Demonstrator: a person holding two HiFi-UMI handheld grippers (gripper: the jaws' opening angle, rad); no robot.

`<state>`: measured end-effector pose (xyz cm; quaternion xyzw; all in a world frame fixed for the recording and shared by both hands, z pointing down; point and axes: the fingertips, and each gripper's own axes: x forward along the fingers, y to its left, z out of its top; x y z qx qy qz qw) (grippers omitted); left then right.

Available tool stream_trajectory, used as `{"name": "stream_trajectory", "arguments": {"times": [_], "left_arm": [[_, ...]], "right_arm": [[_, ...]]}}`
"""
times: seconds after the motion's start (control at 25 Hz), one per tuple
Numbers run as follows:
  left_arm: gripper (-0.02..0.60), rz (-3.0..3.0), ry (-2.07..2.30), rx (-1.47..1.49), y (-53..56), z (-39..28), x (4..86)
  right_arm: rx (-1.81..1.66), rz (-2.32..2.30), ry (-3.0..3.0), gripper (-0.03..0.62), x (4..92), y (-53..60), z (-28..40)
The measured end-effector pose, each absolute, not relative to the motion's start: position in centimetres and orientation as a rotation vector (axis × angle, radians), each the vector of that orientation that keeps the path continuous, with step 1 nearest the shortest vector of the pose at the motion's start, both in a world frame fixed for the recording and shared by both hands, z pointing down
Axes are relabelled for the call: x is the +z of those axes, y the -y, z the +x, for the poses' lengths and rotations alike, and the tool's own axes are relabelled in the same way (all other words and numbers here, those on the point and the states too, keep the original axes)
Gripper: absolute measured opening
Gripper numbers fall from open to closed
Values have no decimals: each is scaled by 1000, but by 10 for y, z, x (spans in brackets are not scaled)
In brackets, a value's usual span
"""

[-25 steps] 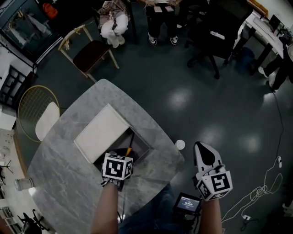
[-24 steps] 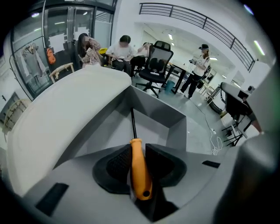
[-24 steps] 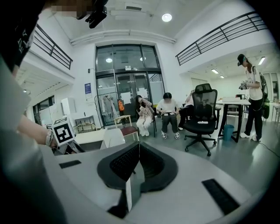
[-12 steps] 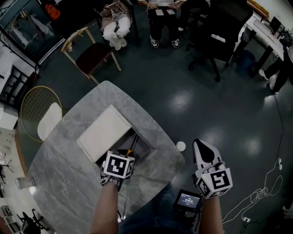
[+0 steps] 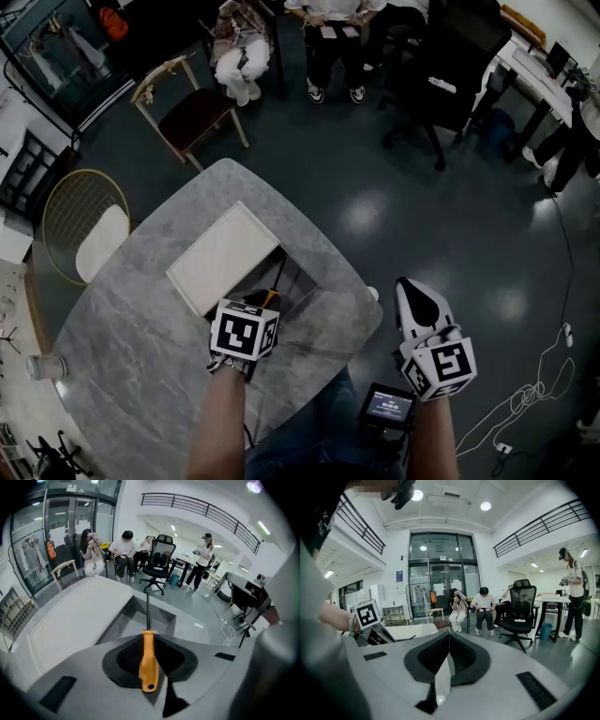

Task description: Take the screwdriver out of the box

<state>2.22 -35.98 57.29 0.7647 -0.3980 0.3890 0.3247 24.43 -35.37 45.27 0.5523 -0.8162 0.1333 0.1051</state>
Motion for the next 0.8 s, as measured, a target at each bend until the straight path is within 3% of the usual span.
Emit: {"name": "stream_trajectory", "arguments": {"times": [0.4, 0.8], "left_arm": [[77, 2266, 1219, 634, 376, 38, 495], [77, 2457, 1537, 203, 406, 22, 399]], "right_arm": [[243, 1587, 2493, 26, 413, 339, 234], [92, 1360, 2682, 26, 370, 416, 213]]}}
